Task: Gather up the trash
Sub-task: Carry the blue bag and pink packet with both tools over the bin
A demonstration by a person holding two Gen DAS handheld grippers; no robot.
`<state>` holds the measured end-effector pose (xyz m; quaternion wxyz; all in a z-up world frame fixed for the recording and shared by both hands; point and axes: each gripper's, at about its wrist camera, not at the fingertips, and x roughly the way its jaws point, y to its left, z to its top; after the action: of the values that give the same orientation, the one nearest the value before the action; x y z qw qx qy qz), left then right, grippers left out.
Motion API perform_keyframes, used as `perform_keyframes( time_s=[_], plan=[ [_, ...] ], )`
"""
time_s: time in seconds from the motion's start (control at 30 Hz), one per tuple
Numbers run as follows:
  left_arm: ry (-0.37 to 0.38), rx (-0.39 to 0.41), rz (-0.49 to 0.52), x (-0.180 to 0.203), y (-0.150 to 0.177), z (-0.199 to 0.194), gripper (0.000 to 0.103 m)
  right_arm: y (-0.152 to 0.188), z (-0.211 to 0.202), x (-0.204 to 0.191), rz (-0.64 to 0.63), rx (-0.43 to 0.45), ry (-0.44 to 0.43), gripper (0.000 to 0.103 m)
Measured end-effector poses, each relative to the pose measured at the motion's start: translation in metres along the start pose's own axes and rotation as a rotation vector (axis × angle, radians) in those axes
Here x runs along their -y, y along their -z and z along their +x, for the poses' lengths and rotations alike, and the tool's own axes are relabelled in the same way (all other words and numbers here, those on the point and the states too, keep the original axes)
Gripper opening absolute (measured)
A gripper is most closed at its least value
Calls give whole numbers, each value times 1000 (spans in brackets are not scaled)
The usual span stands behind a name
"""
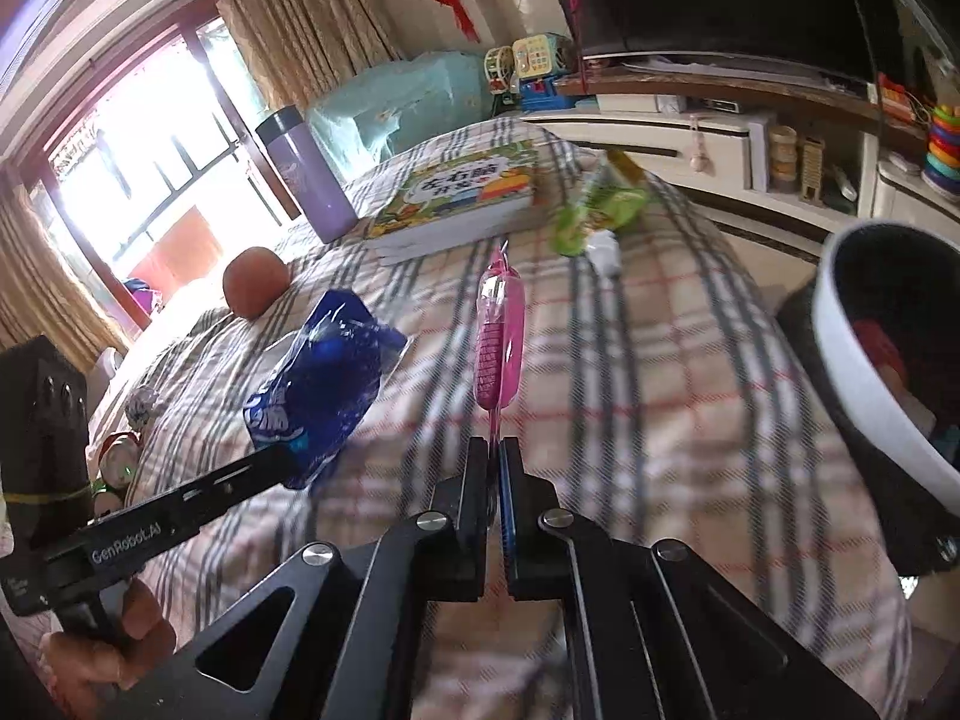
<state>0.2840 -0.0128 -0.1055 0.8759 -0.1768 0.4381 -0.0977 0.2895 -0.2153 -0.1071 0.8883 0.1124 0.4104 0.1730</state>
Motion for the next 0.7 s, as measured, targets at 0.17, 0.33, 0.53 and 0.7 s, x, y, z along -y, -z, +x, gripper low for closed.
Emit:
perform_keyframes(
  time_s=[0.17, 0.33, 0.53, 0.7],
  plan=[
    [9, -14, 46, 25, 6, 3, 17, 12, -20, 16, 25, 16, 6, 3],
    [22, -28, 91, 47, 10, 8, 17, 18, -38, 34, 55, 40, 20, 3],
    [32, -47, 137, 68, 13, 14, 17, 24, -56, 51, 78, 64, 38, 3],
    [40, -49, 162, 82, 13, 17, 17, 25, -69, 63, 100, 87, 51, 3]
  ],
)
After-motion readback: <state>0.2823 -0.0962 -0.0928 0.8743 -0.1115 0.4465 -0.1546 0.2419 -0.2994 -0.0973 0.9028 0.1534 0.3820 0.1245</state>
